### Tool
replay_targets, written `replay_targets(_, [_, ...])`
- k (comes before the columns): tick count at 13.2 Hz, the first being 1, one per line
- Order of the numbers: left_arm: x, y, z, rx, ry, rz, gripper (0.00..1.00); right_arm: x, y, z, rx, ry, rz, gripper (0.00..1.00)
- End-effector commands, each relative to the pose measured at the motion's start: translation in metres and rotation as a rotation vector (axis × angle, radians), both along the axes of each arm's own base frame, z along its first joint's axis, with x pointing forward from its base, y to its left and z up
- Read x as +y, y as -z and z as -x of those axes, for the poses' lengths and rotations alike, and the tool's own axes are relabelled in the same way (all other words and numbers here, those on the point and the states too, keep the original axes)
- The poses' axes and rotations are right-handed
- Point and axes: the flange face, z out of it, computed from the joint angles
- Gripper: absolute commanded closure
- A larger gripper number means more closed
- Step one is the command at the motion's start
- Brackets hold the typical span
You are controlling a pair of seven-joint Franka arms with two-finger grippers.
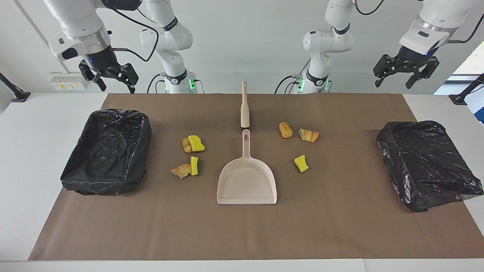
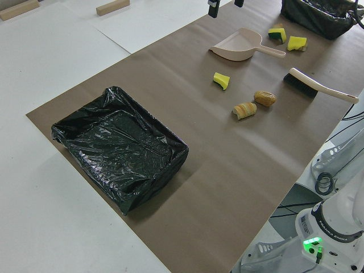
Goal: Sweep and dump trash in bin
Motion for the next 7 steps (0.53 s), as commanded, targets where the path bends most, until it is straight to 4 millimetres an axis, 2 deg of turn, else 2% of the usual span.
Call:
replay_targets(1, [0.0034,0.0004,0.0078,0.006,0.010,-0.013,0.00,-0.0024,-0.0005,0.0033,-0.017,-0.017,0.000,0.00])
replay_targets(7, [0.0044,-0.0007,0.0076,0.004,-0.002,-0.014,0.00,-0.0023,-0.0013,0.0038,-0.019,-0.018,-0.002,0.00])
